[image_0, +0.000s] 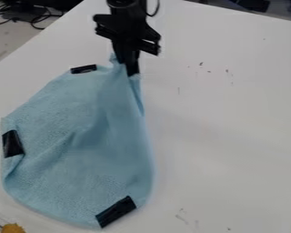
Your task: Fold the cloth from top right to bottom left
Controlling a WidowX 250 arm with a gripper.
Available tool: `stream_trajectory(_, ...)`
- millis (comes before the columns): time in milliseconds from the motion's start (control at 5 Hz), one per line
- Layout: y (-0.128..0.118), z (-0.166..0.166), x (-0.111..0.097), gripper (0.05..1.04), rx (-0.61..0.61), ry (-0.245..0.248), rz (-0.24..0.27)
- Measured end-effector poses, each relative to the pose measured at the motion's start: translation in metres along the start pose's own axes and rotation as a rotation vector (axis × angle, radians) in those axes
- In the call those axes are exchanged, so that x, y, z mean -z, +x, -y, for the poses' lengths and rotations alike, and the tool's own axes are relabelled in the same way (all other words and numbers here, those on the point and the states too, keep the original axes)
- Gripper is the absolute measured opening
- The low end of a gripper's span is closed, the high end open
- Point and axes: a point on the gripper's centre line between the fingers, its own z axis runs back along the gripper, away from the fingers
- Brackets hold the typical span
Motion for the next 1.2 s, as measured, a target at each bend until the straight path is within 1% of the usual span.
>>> stream_trajectory(200,-0.025,-0.033,-0.005,0.067,-0.132,-0.014,0.01)
stream_trajectory(400,-0.064,-0.074,0.001,0.067,-0.264,-0.019,0.003)
stream_trajectory(600,-0.098,-0.095,0.008,0.067,-0.345,-0.031,-0.003)
stream_trajectory(800,-0.136,-0.116,0.011,0.067,-0.45,-0.027,-0.014)
stream_trajectory(1000,-0.156,-0.123,0.013,0.067,-0.484,-0.036,-0.029)
stream_trajectory(1200,-0.171,-0.127,0.016,0.097,-0.509,-0.036,-0.027)
